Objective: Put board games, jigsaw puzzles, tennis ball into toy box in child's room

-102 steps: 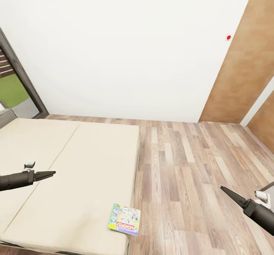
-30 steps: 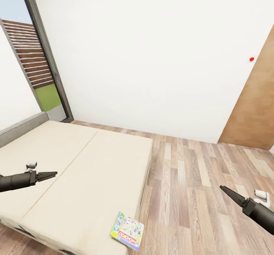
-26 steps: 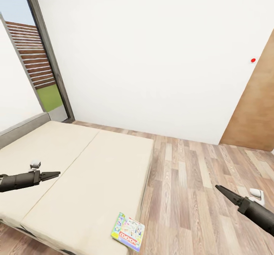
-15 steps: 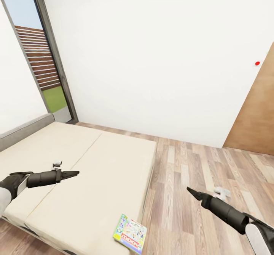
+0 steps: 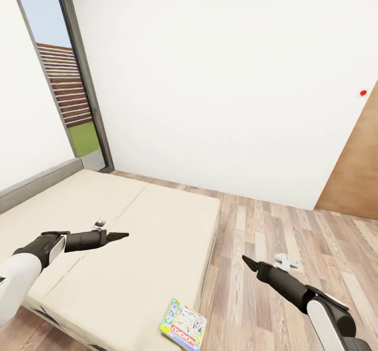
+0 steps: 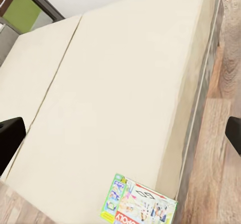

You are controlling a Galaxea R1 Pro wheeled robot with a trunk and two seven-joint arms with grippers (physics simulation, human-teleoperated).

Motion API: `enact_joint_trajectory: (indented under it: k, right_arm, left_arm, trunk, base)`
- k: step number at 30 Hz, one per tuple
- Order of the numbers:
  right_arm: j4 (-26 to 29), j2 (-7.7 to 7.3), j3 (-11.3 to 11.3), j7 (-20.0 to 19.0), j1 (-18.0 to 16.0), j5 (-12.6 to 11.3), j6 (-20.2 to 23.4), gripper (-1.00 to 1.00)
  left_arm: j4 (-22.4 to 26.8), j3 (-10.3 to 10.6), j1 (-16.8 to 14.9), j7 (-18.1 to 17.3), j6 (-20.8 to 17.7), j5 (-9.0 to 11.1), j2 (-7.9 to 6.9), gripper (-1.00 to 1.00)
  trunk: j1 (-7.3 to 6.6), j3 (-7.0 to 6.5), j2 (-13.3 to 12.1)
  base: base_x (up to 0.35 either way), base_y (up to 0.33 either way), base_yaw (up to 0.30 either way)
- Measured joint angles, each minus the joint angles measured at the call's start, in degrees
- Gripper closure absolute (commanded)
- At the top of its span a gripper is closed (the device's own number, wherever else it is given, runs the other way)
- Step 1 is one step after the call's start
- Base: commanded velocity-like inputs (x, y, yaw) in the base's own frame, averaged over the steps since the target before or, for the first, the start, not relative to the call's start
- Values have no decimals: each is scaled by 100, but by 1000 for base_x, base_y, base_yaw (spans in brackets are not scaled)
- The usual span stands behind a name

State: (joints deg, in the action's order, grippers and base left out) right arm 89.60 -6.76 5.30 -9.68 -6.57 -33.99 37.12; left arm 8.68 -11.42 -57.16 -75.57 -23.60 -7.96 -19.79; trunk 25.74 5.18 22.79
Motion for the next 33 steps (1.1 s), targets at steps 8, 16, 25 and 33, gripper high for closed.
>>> enact_joint_trajectory:
  k: [8,16,25,33]
  right_arm:
    - [-10,14,-35,52,-6,3,-95,-100]
    - [8,8,-31,42,-6,8,-105,-100]
    - [10,-6,-30,63,-6,7,-124,-100]
    - [-6,6,-24,74,-6,15,-131,-100]
  left_arm:
    - [85,2,22,-32,14,23,-212,-100]
    - [87,8,26,-317,8,29,-297,-100]
    - [87,12,35,-420,-10,23,-299,-100]
    - [87,7,119,-426,-16,49,-296,-100]
  trunk:
    - [0,-75,0]
    - [0,-149,0]
    - [0,-205,-1]
    - [0,-209,-1]
  base:
    - [0,0,94]
    - [0,0,94]
    - [18,-51,69]
    - [70,-203,6]
